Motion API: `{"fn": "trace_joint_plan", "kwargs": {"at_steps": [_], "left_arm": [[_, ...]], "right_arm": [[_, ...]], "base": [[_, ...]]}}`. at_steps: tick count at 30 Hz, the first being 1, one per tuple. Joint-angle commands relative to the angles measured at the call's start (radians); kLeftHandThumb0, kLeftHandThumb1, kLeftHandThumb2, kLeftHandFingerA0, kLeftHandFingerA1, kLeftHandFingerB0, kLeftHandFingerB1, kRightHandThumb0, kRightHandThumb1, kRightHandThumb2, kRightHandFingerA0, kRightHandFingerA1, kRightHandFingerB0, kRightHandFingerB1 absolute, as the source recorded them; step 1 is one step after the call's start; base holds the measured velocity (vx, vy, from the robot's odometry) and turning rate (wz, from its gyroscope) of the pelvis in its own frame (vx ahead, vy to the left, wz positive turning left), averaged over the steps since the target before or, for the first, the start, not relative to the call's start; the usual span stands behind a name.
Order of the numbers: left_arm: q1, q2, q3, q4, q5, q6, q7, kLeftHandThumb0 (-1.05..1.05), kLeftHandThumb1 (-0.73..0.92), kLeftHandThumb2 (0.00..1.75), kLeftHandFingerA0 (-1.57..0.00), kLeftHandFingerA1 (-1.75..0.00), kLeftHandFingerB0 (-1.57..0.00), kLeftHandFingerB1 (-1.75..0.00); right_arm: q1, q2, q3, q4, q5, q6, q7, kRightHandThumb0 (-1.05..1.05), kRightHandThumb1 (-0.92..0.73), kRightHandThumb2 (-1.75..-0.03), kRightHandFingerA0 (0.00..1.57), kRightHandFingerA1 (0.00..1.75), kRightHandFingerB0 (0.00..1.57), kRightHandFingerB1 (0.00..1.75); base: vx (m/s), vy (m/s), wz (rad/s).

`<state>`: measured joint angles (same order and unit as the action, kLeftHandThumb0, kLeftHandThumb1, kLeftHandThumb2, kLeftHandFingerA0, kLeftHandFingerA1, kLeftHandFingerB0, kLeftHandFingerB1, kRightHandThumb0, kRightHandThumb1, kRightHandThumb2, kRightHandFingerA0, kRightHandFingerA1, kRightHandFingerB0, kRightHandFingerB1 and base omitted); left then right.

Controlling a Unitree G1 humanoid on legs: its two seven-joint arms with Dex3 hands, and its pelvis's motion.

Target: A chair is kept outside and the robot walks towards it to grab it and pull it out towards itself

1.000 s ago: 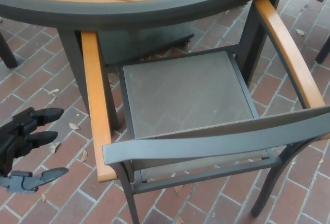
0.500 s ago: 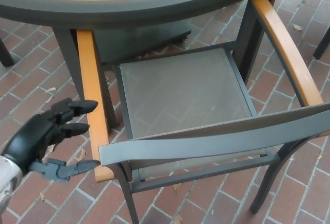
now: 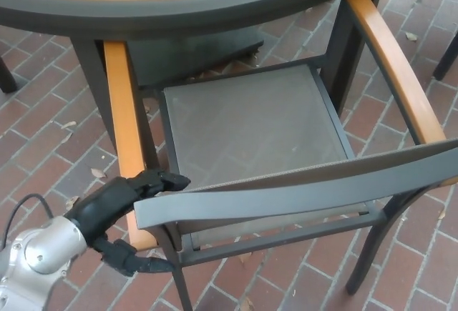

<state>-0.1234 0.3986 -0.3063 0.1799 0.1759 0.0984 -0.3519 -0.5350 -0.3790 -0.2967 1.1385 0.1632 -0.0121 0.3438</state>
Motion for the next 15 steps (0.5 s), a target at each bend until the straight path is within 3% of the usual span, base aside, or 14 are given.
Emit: {"fn": "trace_joint_plan", "kwargs": {"at_steps": [1, 5, 6, 11, 12, 15], "left_arm": [[0.005, 0.051, -0.071, 0.018, 0.132, -0.057, 0.005, -0.23, 0.15, 0.76, -0.1, -0.57, -0.06, -0.53], [0.001, 0.081, -0.107, 0.009, 0.168, -0.059, 0.005, -0.23, 0.15, 0.76, -0.1, -0.57, -0.06, -0.53], [0.004, 0.062, -0.102, 0.015, 0.171, -0.059, 0.047, -0.27, 0.12, 0.76, -0.09, -0.56, -0.06, -0.53], [0.009, 0.029, -0.091, 0.027, 0.181, -0.062, 0.109, -0.27, 0.12, 0.76, -0.09, -0.56, -0.06, -0.53], [0.034, -0.036, -0.071, 0.041, 0.229, -0.056, 0.28, -0.56, 0.32, 0.71, -0.19, -0.63, -0.09, -0.47], [0.045, -0.068, -0.059, 0.05, 0.255, -0.055, 0.357, -0.56, 0.32, 0.71, -0.19, -0.63, -0.09, -0.47]], "right_arm": [[-0.095, 0.024, 0.03, -0.03, -0.003, 0.005, 0.039, -0.34, -0.43, -0.53, 0.11, 0.31, 0.1, 0.27], [-0.105, 0.022, 0.041, -0.032, -0.007, 0.015, 0.04, -0.34, -0.43, -0.53, 0.11, 0.31, 0.1, 0.27], [-0.107, 0.028, 0.045, -0.033, -0.007, 0.019, 0.041, -0.25, -0.39, -0.89, 0.0, 0.51, 0.0, 0.49], [-0.11, 0.036, 0.051, -0.035, -0.006, 0.025, 0.041, -0.25, -0.39, -0.89, 0.0, 0.51, 0.0, 0.49], [-0.111, 0.064, 0.096, -0.036, -0.051, -0.003, 0.018, -0.28, -0.45, -0.54, 0.25, 0.39, 0.22, 0.3], [-0.111, 0.076, 0.12, -0.037, -0.067, -0.014, 0.006, -0.28, -0.45, -0.54, 0.25, 0.39, 0.22, 0.3]], "base": [[0.0, 0.0, 0.0], [0.0, 0.0, 0.0], [0.0, 0.0, 0.0], [0.0, 0.0, 0.0], [0.0, 0.0, 0.0], [0.0, 0.0, 0.0]]}}
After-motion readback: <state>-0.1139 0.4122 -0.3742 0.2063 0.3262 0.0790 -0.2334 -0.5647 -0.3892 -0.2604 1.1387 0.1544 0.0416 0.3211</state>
